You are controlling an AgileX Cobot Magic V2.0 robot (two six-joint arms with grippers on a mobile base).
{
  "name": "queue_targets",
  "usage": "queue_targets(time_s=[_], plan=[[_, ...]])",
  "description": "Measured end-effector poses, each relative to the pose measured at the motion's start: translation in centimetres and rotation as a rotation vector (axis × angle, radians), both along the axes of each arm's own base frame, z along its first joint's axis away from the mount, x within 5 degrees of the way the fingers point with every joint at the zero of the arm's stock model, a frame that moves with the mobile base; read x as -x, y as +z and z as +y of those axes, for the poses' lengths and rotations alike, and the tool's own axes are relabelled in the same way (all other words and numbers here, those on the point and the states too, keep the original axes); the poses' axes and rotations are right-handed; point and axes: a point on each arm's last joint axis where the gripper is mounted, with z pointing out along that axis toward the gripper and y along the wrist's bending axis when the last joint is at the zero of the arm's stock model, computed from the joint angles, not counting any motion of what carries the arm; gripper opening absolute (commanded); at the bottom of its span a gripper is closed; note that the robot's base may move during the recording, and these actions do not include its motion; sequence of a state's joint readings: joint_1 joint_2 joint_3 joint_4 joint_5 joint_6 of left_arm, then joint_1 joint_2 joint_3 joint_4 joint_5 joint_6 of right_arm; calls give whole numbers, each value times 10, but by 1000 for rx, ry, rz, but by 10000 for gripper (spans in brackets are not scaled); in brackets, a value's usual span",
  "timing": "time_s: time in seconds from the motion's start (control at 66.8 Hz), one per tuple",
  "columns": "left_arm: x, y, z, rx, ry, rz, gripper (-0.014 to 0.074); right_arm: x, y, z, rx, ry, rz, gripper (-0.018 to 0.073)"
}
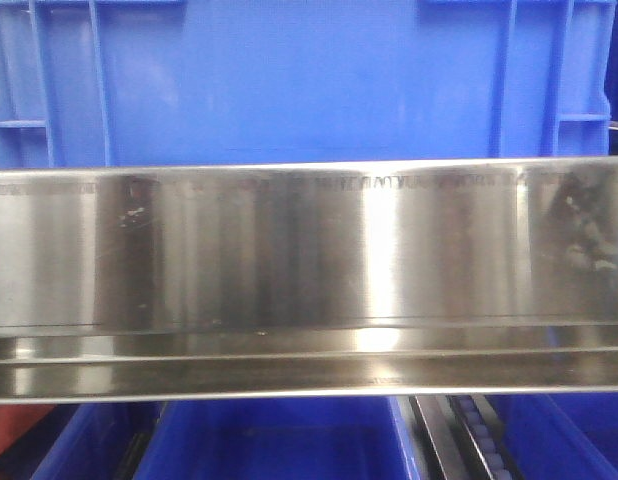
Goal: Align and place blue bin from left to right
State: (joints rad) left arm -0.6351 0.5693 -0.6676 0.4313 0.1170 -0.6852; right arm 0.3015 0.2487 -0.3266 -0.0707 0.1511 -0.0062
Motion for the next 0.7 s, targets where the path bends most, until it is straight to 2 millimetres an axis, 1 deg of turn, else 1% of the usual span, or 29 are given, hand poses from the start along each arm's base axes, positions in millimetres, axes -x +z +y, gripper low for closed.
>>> queue_targets(time_s=[0.135,0.315,0.449,0.599,0.704], plan=[[0,0,0,0,0,0,-111,5,-23,-6,-25,-74,-44,-70],[0,0,0,0,0,0,-111,11,-50,-8,-33,-86,-52,-70],[0,0,0,0,0,0,-111,15,-64,-9,-35,-86,-61,-70],[0,0,0,0,0,0,-111,13,-79,-9,-28,-87,-18,-70],[0,0,0,0,0,0,-111,12,-85,-9,-37,-91,-1,-70]])
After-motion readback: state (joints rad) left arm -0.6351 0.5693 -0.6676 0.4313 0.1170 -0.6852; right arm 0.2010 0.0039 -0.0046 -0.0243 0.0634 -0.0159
